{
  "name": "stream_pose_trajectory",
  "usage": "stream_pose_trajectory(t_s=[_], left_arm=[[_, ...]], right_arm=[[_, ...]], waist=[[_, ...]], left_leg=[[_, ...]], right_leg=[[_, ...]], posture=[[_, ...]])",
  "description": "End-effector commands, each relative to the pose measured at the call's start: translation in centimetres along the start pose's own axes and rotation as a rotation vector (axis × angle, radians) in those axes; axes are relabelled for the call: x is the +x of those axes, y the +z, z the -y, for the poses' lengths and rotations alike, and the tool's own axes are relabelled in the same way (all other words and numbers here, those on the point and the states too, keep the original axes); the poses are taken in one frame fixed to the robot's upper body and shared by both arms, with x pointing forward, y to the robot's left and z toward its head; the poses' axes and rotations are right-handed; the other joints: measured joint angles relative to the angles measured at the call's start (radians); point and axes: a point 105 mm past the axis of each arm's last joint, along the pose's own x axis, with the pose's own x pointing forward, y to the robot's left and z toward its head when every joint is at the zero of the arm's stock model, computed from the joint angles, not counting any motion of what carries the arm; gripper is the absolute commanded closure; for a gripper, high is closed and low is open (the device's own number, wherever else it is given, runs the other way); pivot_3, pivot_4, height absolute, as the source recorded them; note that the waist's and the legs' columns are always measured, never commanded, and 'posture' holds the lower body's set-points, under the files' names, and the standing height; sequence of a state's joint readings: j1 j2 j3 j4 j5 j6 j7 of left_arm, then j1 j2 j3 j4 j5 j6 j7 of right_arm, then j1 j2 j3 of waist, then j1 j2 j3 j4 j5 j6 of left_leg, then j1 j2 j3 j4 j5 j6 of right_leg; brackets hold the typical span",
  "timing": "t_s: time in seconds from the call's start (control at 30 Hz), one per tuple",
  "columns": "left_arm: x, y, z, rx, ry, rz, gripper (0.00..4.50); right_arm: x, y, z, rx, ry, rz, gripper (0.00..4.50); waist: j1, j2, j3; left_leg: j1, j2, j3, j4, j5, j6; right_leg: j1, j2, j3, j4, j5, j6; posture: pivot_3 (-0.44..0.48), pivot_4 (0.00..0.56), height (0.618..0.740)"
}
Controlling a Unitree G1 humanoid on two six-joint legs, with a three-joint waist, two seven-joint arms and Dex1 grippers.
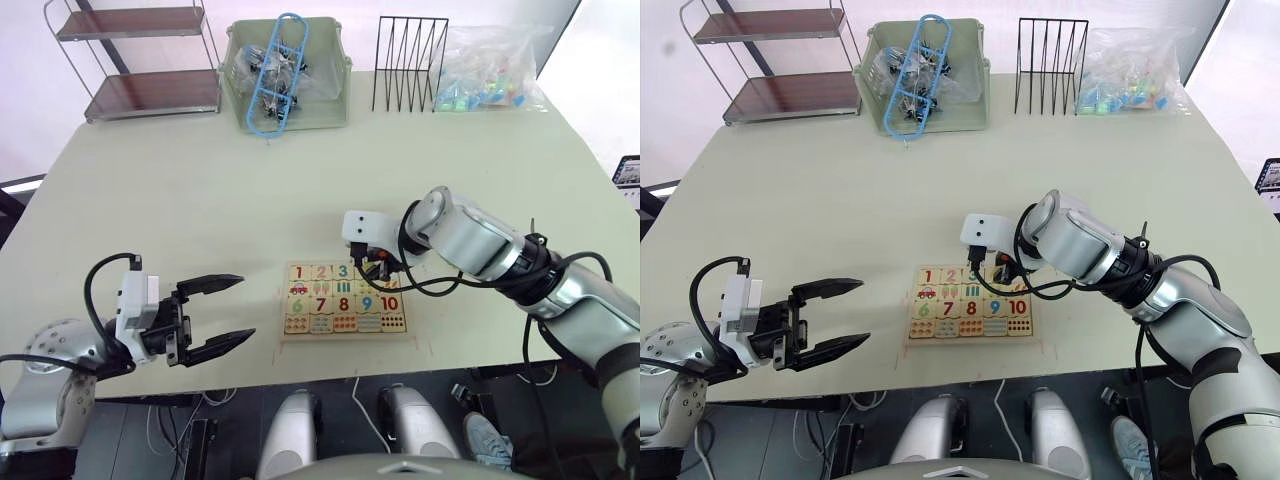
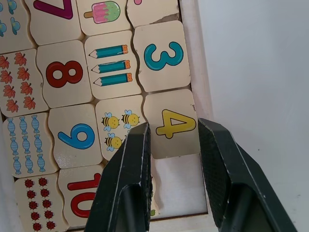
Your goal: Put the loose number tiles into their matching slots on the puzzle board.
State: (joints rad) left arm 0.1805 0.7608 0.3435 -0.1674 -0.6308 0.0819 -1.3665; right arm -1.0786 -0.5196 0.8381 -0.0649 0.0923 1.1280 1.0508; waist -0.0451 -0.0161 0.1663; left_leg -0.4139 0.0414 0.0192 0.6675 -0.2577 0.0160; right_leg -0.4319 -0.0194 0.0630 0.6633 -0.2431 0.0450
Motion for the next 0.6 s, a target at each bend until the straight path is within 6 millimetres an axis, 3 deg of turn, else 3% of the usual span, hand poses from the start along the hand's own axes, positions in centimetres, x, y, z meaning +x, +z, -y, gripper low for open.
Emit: stream_pose_trajectory(t_s=[0.03,0.17,0.6], left_arm=[[0.1,1.1,0.1,0.039,-0.002,0.011,0.0],[0.5,1.5,0.0,0.042,-0.003,0.013,0.0],[0.3,1.4,-0.5,0.035,0.006,0.013,0.0]], right_arm=[[-0.2,0.4,-0.1,-0.03,0.002,0.015,1.71],[-0.6,0.4,-0.1,-0.034,0.004,0.02,0.02],[-3.6,1.2,1.0,0.011,-0.017,0.189,0.02]], waist=[[0.001,0.0,0.0],[0.002,0.0,0.0],[0.002,0.0,0.0]], left_leg=[[0.0,0.0,0.0,0.0,0.0,0.0],[-0.001,0.0,0.0,0.0,0.0,0.0],[-0.002,0.0,0.0,0.0,0.0,0.0]], right_leg=[[0.0,0.0,0.0,0.0,0.0,0.0],[0.0,0.0,0.0,0.0,0.0,0.0],[-0.001,0.0,-0.001,-0.001,0.0,0.0]], posture=[[0.0,0.15,0.74],[0.0,0.15,0.74],[0.0,0.15,0.74]])
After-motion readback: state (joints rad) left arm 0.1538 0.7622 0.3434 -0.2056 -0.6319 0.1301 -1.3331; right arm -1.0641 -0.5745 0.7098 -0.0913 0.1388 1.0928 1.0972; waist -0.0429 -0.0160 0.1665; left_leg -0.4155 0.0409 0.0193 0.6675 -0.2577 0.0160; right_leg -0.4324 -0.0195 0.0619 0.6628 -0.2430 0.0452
